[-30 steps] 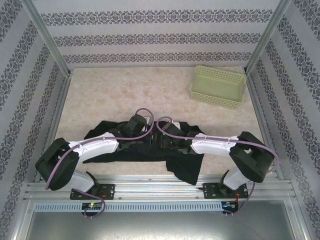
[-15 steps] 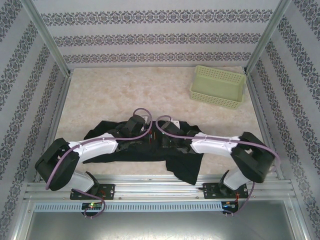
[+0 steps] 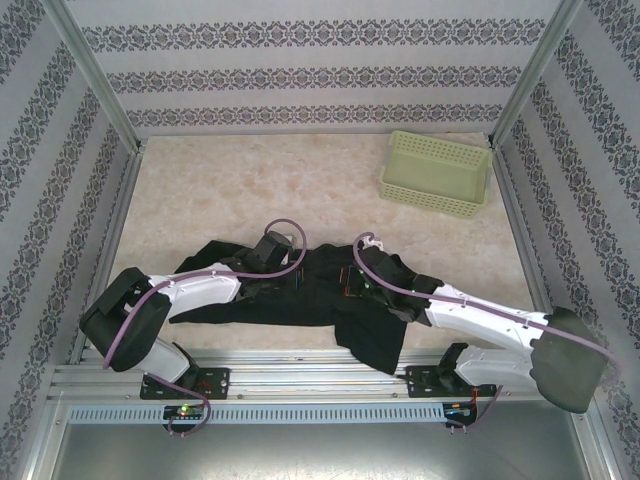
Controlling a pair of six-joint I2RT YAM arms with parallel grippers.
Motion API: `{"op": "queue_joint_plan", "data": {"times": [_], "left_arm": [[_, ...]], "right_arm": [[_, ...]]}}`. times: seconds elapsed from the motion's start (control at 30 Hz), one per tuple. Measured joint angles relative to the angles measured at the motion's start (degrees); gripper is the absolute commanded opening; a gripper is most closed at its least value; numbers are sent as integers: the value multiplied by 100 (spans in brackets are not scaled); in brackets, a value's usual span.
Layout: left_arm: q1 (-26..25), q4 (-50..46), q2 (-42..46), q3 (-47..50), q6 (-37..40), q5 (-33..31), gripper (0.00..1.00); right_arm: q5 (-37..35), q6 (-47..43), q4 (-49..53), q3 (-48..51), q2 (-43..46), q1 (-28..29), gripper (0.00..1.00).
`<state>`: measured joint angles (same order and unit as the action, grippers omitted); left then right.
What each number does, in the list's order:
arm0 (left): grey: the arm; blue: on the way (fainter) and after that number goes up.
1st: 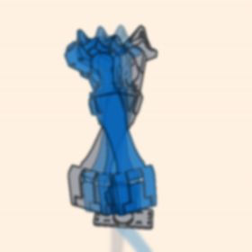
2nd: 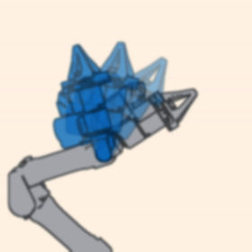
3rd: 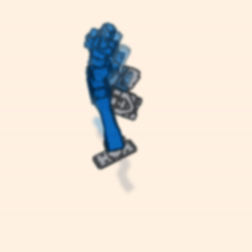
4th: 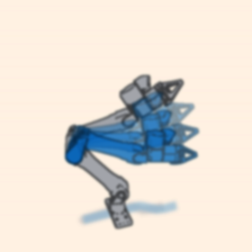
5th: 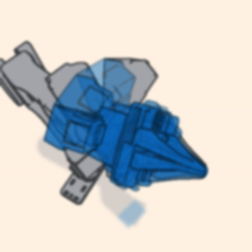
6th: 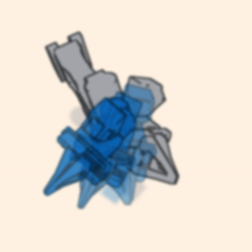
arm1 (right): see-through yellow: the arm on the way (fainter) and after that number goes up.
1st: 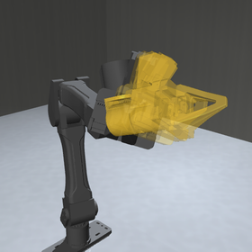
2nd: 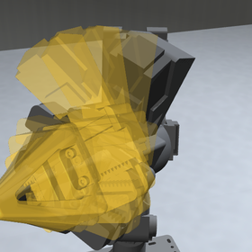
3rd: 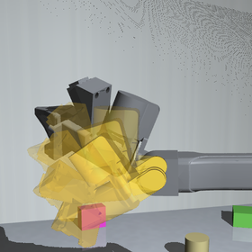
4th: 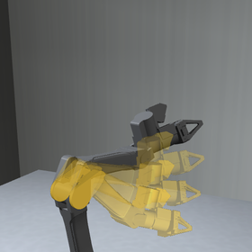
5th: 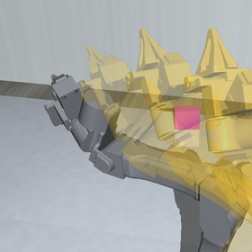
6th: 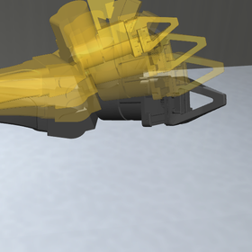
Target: Fold the inside-out t-shirt
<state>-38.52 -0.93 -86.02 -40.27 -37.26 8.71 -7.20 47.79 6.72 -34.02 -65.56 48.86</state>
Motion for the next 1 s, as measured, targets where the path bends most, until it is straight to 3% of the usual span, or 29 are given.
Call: {"op": "queue_joint_plan", "data": {"times": [0.2, 0.33, 0.43, 0.6, 0.83, 1.0], "left_arm": [[0, -72, 120, 0, 127, -39, 8], [-94, -251, 625, 9, 234, -131, 8], [-201, -168, 1082, 83, 330, -39, 2], [-236, 291, 1279, 448, 409, 378, 0], [-236, 621, 1276, 743, 407, 682, 0], [-236, 750, 1276, 745, 407, 761, 0]], "right_arm": [[33, -22, -9, 72, 177, -42, 0], [-70, -42, 79, 42, -317, -76, 35], [-227, -57, 400, -33, -693, -74, 46], [-376, -273, 800, -315, -686, 13, 49], [-111, -442, 501, -417, -420, 243, 51], [-48, -442, 415, -479, -691, 240, 44]]}}
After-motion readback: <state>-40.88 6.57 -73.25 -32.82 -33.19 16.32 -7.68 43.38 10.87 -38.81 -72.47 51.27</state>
